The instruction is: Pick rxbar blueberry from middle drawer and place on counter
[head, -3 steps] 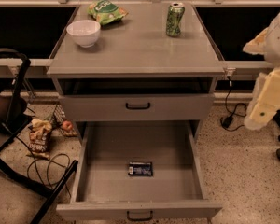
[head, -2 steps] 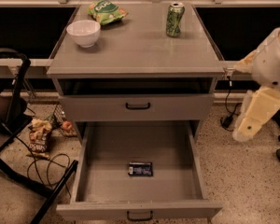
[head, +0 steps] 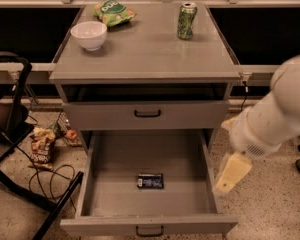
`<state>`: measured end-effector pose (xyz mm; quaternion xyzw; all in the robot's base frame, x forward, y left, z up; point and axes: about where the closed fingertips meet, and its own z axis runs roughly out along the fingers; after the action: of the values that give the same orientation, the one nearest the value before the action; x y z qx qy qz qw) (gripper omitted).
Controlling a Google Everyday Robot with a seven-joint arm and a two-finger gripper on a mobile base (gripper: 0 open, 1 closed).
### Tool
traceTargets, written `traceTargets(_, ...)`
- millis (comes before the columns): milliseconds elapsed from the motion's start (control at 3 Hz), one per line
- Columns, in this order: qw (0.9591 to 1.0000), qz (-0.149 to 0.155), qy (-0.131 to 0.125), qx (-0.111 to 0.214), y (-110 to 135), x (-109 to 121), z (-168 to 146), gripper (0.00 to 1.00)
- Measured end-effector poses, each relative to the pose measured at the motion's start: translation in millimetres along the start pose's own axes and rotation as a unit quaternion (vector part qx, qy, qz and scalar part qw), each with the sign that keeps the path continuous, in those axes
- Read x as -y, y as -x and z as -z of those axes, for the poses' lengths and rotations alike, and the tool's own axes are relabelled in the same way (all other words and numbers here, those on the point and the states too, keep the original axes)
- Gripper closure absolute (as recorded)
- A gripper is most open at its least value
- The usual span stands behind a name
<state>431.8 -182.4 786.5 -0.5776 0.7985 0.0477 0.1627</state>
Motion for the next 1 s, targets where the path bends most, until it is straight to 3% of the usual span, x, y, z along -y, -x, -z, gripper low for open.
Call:
traceTargets(333, 0.9996, -0.006, 0.029, 0.002, -14, -15, -103, 0.00)
traceTargets(667, 0.9994, -0.002, 0.025, 0.022, -10, -4, -174, 0.00)
traceTargets(1000, 0.9994, -0.001, 0.026, 0.021, -10, -5, -173, 0.00)
